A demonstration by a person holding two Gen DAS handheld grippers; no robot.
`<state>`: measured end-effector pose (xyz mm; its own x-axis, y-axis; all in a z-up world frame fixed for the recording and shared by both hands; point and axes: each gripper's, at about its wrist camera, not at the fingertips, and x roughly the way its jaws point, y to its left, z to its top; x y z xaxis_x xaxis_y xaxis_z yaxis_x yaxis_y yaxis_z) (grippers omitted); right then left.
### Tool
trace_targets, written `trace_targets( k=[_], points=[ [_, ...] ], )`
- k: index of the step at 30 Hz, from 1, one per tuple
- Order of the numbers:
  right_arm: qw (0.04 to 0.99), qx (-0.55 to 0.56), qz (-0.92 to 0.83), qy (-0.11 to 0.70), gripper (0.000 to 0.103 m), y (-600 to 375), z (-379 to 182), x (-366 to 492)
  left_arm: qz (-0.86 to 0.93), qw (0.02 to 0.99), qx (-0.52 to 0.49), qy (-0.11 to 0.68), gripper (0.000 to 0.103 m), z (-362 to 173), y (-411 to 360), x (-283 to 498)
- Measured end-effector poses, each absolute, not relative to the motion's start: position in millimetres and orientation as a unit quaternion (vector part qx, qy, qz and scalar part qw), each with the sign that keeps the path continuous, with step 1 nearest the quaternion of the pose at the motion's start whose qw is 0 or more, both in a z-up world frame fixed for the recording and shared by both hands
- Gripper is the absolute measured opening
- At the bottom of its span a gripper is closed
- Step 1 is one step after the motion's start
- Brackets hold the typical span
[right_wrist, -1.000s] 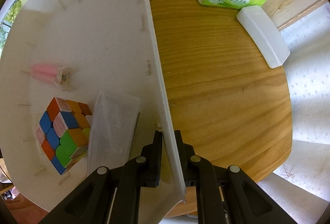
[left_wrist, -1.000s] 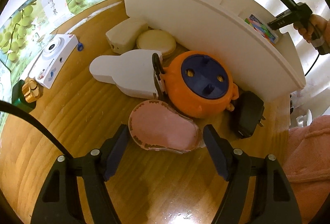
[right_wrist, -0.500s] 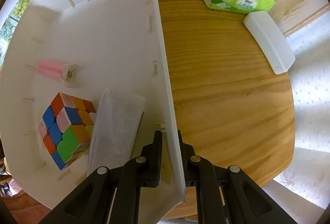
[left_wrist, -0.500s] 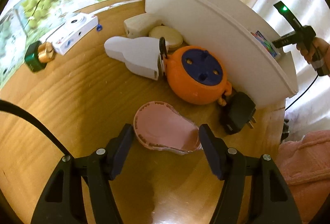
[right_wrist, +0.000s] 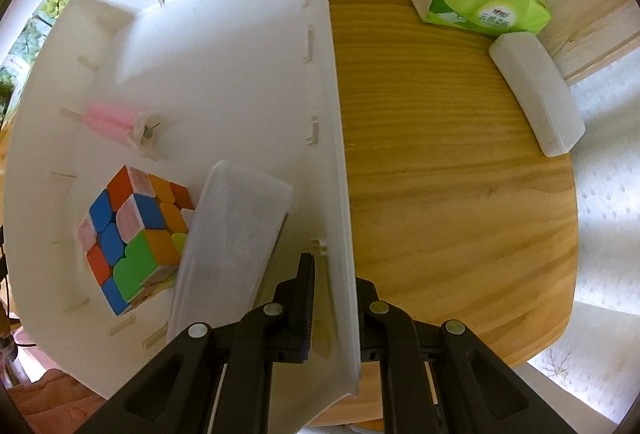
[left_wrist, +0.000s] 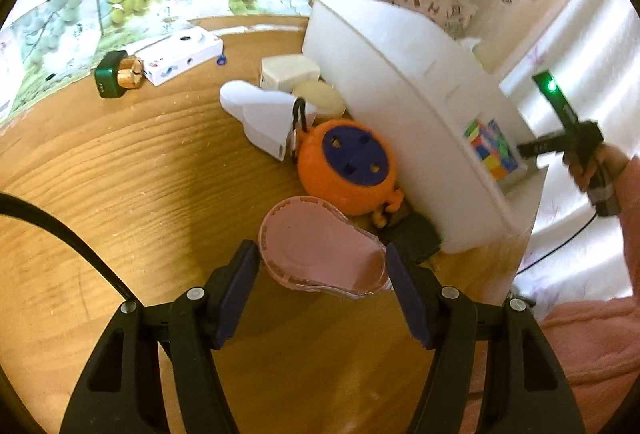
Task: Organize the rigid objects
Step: 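Close the left tool on the pink compact and lift it, then carry the pink compact over the bin and open the left tool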
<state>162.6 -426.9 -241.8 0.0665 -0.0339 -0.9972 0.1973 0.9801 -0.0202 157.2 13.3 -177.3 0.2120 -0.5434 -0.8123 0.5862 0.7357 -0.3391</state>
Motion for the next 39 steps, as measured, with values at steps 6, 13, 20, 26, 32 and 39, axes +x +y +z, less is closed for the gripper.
trace_targets(
  k=[6,13,20,26,32,39],
  points=[
    [0.728,0.056,-0.063,0.681,0.013,-427.9,-240.9,163.5,-0.348,0.796,-0.003,0.495,0.069,-153.3,4.2,145.9],
    [0.723,0.046,-0.036,0.688,0.012,-428.1,-240.6,164.4,-0.334,0.817,-0.028,0.470,0.069,-123.7,-12.4,133.7],
    [0.718,0.028,-0.014,0.695,0.012,-425.1,-243.2,164.3,-0.328,0.830,-0.057,0.448,0.069,-101.6,-43.7,123.0],
    [0.715,0.007,0.007,0.699,0.010,-416.6,-250.5,167.6,-0.335,0.833,-0.061,0.436,0.069,-91.9,-77.5,113.3],
    [0.719,-0.012,0.016,0.695,0.009,-407.8,-252.4,163.2,-0.338,0.835,-0.070,0.430,0.069,-90.6,-108.5,109.1],
    [0.718,-0.021,0.027,0.696,0.009,-403.0,-255.2,164.4,-0.317,0.840,-0.058,0.437,0.069,-96.2,-148.1,110.7]
  ],
)
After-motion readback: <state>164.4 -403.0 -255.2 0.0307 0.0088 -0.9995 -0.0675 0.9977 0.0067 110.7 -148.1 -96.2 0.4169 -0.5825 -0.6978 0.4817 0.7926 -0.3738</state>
